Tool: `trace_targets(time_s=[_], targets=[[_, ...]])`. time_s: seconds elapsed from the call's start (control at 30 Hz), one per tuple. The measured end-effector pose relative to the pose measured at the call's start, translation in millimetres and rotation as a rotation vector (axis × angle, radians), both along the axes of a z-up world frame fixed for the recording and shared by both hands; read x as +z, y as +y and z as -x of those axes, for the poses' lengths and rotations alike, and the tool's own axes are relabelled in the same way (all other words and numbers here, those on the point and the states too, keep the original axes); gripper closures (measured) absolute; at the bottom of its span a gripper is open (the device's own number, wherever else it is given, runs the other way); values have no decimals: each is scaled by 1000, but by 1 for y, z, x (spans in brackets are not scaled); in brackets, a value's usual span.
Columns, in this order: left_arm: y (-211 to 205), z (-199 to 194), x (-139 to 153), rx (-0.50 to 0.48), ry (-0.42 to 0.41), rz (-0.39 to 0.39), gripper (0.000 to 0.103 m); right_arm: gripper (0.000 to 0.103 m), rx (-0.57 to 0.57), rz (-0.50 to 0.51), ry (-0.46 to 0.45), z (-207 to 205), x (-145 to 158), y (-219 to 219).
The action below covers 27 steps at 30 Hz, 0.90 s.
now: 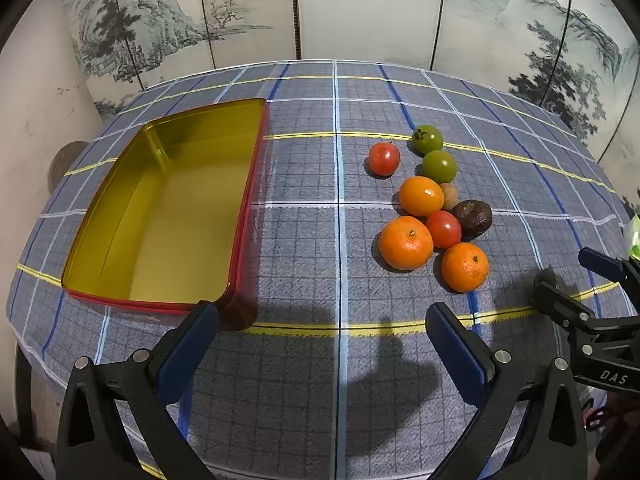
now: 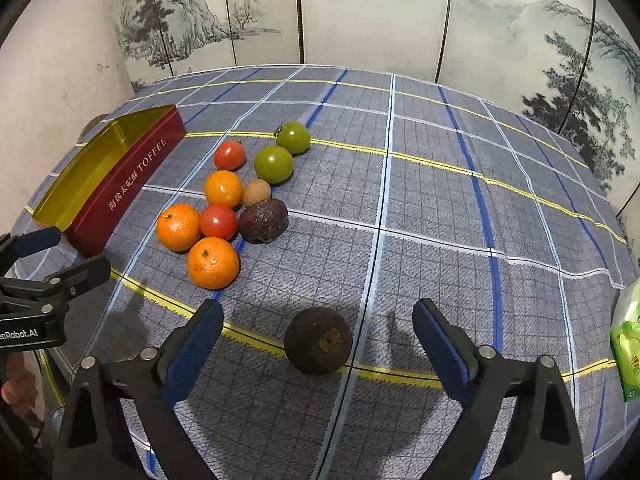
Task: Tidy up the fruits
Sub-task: 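Move the right gripper to the dark round fruit and close on it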
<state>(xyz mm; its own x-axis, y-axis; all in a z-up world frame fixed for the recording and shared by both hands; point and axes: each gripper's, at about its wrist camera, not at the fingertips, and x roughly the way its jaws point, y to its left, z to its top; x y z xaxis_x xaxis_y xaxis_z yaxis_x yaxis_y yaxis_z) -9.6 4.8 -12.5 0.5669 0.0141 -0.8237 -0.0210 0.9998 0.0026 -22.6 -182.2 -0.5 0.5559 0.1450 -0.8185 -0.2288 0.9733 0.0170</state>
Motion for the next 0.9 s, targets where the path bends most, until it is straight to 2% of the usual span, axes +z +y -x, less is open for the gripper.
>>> trace_targets(time_s=[0.13, 0.2, 0.37, 0.47, 0.57, 0.7, 0.8, 0.9], targets=[[-1, 1, -2, -3, 5, 2, 0, 14, 8, 10, 10, 1, -4, 1], [-2, 0, -2, -3, 7, 4, 0, 22, 10, 10, 20, 1, -5, 1], [-2, 0, -3, -4, 7, 3, 0, 26, 13, 10, 42, 2, -12, -1], [-3, 1, -4, -6, 7, 3, 0, 36, 15, 4, 58, 2, -15, -2], [-4, 1, -5, -11, 7, 3, 0, 39, 14, 3, 69, 2, -19, -2], [-5, 2, -5, -11, 9, 6, 1, 49, 19, -5, 87, 1, -23, -1], [-5, 2, -5, -11, 8, 4, 1, 50, 20, -1, 91, 1, -25, 0], [-6, 2, -6, -13, 7, 4, 1, 60, 25, -1, 98, 1, -27, 0]])
